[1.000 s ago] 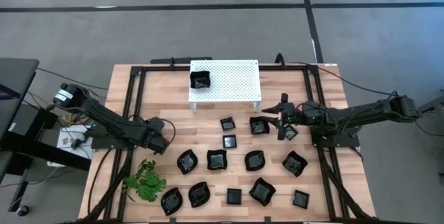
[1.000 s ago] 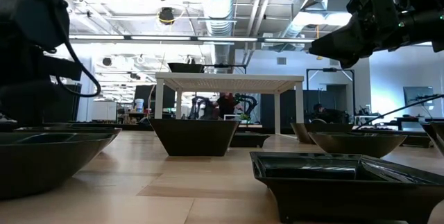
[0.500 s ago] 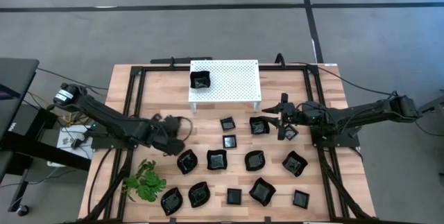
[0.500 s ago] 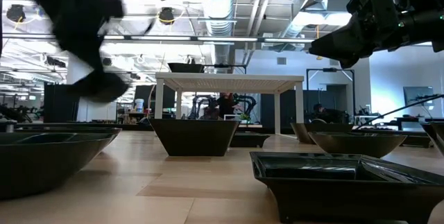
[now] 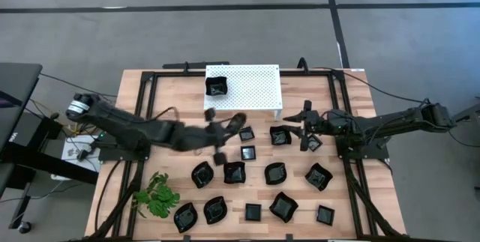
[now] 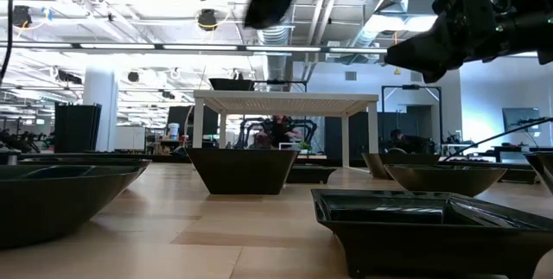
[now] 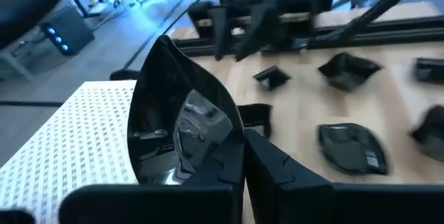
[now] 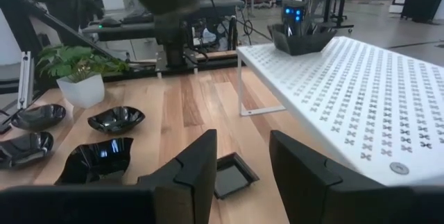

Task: Pick & Place Mini shaped plates
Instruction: Put the leaf shaped plate on the shelf

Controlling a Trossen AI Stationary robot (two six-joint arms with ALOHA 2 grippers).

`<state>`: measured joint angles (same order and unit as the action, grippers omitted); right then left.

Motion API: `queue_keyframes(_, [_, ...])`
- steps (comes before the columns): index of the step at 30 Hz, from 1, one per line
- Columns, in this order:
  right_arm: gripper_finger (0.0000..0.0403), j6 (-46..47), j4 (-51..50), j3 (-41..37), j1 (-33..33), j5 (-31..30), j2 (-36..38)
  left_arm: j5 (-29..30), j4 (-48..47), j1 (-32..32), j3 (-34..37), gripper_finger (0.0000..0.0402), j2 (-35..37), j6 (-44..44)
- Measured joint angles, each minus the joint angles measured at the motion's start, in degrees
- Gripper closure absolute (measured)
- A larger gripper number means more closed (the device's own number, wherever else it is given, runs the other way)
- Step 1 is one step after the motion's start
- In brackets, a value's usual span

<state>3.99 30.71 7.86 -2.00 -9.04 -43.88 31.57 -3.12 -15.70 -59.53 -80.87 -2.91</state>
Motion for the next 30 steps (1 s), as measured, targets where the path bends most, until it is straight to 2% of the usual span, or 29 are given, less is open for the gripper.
queue_keyframes(3, [0.0275, 0.00, 0.33, 0.00, 0.00, 0.00, 0.00, -7.06, 5.60, 6.31, -2.19, 0.0395, -5.36, -5.30])
queue_keyframes(6, [0.0274, 0.02, 0.65, 0.00, 0.00, 0.00, 0.00, -10.17, 10.13, 12.16, -4.60, 0.0395, -10.34, -10.19])
queue_keyframes(10, [0.0275, 0.00, 0.71, 0.00, 0.00, 0.00, 0.00, -12.53, 10.84, 19.75, -8.59, 0.0394, -15.12, -10.80])
queue_keyframes(14, [0.0275, 0.02, 1.08, 0.00, 0.00, 0.00, 0.00, -18.56, 13.79, 25.52, -9.29, 0.0395, -19.00, -9.75])
queue_keyframes(20, [0.0275, 0.02, 0.39, 0.00, 0.00, 0.00, 0.00, -20.25, 15.92, 26.86, -9.23, 0.0393, -22.90, -10.27])
queue_keyframes(24, [0.0275, 0.02, 0.15, 0.00, 0.00, 0.00, 0.00, -17.85, 17.44, 26.42, -9.24, 0.0394, -23.14, -13.63])
queue_keyframes(30, [0.0275, 0.04, 0.12, 0.00, 0.00, 0.00, 0.00, -17.41, 17.37, 26.92, -9.24, 0.0379, -23.14, -13.95])
